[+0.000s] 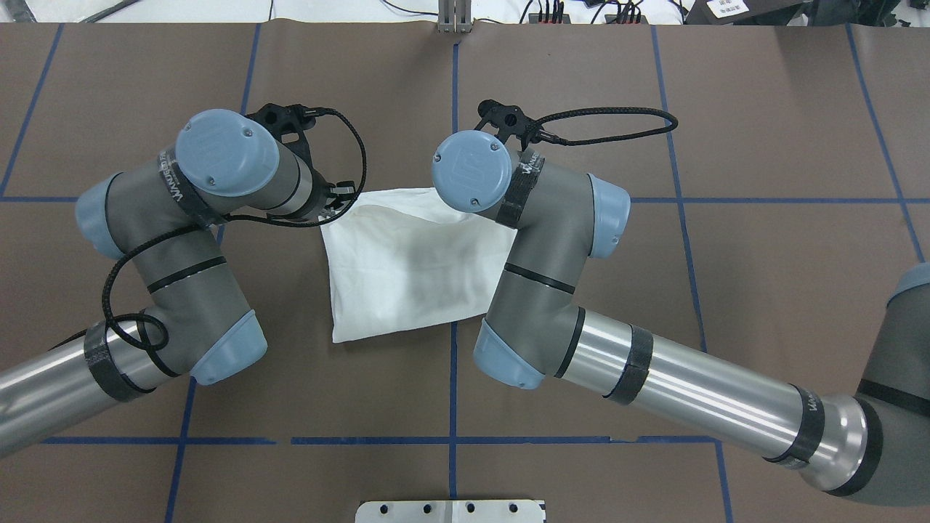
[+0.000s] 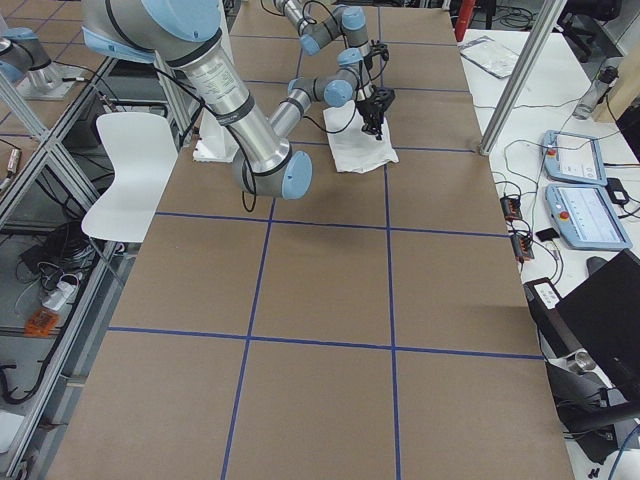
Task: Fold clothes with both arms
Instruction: 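Lift the near edge with both grippers and fold it away from the robot, then lay the folded edge down and open both grippers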
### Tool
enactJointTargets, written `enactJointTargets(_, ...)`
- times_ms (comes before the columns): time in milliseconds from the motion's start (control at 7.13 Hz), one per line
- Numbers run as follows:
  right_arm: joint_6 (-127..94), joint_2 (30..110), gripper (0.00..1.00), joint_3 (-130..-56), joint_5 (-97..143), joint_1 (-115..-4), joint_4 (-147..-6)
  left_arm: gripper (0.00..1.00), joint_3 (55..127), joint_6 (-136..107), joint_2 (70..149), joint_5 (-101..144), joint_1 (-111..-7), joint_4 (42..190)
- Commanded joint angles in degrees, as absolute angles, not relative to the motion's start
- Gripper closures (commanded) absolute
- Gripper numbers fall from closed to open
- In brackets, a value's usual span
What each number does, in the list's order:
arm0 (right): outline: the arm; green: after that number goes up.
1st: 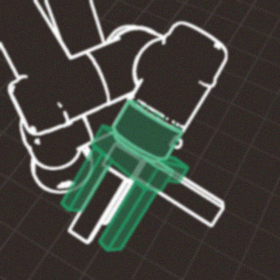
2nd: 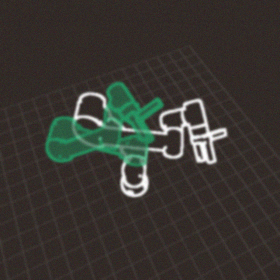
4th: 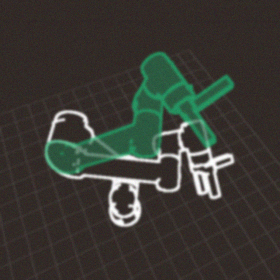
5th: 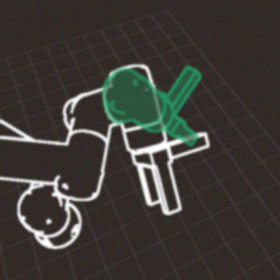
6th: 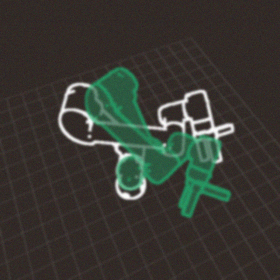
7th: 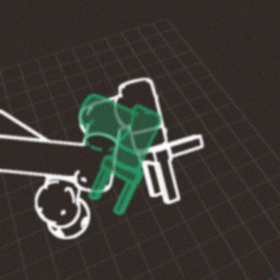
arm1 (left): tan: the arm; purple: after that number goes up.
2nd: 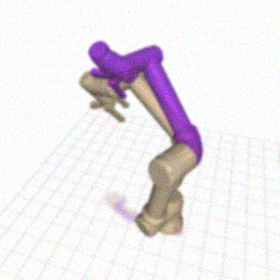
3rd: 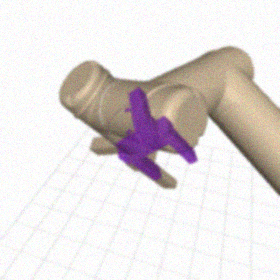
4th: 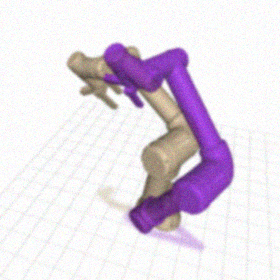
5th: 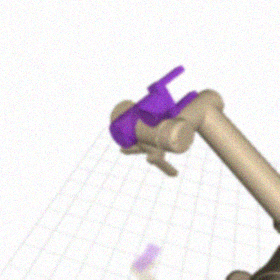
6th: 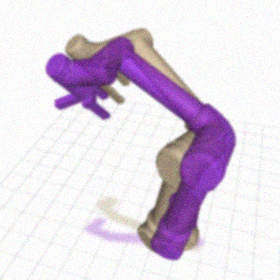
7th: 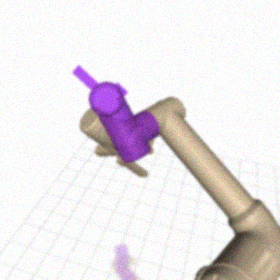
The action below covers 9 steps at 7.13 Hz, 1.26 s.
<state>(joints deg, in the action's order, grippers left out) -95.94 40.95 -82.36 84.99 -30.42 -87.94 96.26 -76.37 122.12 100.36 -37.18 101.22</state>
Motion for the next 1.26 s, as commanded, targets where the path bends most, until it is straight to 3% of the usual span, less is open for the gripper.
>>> enactJointTargets(0,-95.7,40.8,1.0,-81.6,85.0,-31.0,-87.8,1.0,93.6,-74.2,123.6,99.5,-37.7,101.4)
enactJointTargets(140,-95.8,40.8,1.0,-81.6,85.0,-31.2,-87.8,1.0,93.6,-74.0,123.6,99.5,-38.0,101.4)
enactJointTargets(280,-95.5,40.9,0.17,-81.3,85.0,-31.2,-87.8,0.16,93.6,-72.8,123.4,99.7,-38.1,103.2)
enactJointTargets(421,-94.8,40.2,0.0,-80.5,85.2,-31.6,-87.8,0.0,94.0,-69.3,123.4,100.2,-38.6,104.6)
enactJointTargets(1121,-90.3,41.2,0.0,-83.0,89.1,-29.5,-87.9,0.0,97.4,-57.9,119.7,105.8,-40.5,104.5)
